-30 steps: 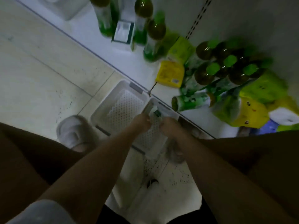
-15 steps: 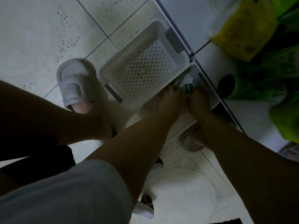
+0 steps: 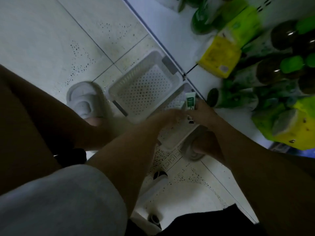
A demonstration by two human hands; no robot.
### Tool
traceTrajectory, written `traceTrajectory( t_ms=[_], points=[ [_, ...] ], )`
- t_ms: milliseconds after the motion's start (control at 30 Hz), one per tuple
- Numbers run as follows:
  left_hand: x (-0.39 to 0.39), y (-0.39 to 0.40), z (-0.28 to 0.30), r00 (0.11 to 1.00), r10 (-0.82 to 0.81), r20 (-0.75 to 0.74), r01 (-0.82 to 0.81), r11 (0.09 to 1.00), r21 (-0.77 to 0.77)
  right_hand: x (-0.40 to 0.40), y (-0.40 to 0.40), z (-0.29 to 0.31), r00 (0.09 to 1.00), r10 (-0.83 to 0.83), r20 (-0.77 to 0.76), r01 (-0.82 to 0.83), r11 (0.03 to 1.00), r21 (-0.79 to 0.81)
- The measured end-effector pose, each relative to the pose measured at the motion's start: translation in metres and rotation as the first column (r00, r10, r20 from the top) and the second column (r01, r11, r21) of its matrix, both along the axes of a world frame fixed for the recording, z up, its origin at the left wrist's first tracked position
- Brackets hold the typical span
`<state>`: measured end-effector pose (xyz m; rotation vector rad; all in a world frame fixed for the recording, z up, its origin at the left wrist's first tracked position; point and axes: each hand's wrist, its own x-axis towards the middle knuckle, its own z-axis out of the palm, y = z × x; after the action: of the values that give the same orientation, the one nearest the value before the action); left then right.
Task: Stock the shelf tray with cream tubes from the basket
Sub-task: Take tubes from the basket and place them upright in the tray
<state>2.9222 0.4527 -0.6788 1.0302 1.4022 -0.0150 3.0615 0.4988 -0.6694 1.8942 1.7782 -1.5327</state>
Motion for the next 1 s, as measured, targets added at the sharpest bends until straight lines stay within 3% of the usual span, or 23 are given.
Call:
traceTrajectory(
  t_ms=[133, 300, 433, 567, 700, 833, 1000],
  points=[
    [-0.015, 0.002, 0.041, 0.975, 0.17, 0.144, -0.166, 0.985, -0.035, 0.0, -0.005, 0.05, 0.997, -0.08, -0.022, 0.08, 0.997, -0.01],
    [-0.044, 0.0, 0.11, 0.953, 0.16, 0.258, -0.177, 0.983, 0.044, -0.007, -0.015, 0.124, 0.99, -0.123, -0.069, 0.127, 0.99, 0.062],
    [-0.063, 0.008, 0.183, 0.917, 0.09, 0.388, -0.149, 0.981, 0.126, -0.018, -0.018, 0.201, 0.965, -0.097, -0.244, 0.131, 0.983, 0.13],
    [-0.076, 0.017, 0.277, 0.841, 0.082, 0.535, -0.218, 0.956, 0.197, -0.019, -0.027, 0.288, 0.903, -0.013, -0.43, 0.156, 0.941, 0.3],
    [-0.087, 0.022, 0.371, 0.755, -0.028, 0.655, -0.275, 0.893, 0.356, -0.009, -0.043, 0.37, 0.88, 0.099, -0.464, 0.177, 0.839, 0.515],
    [-0.081, 0.022, 0.454, 0.744, -0.134, 0.655, -0.303, 0.806, 0.509, 0.006, -0.06, 0.444, 0.855, 0.211, -0.474, 0.167, 0.752, 0.637],
    [-0.046, 0.042, 0.539, 0.764, -0.31, 0.566, -0.206, 0.714, 0.669, 0.045, -0.064, 0.526, 0.855, 0.224, -0.467, 0.224, 0.654, 0.723]
  ],
)
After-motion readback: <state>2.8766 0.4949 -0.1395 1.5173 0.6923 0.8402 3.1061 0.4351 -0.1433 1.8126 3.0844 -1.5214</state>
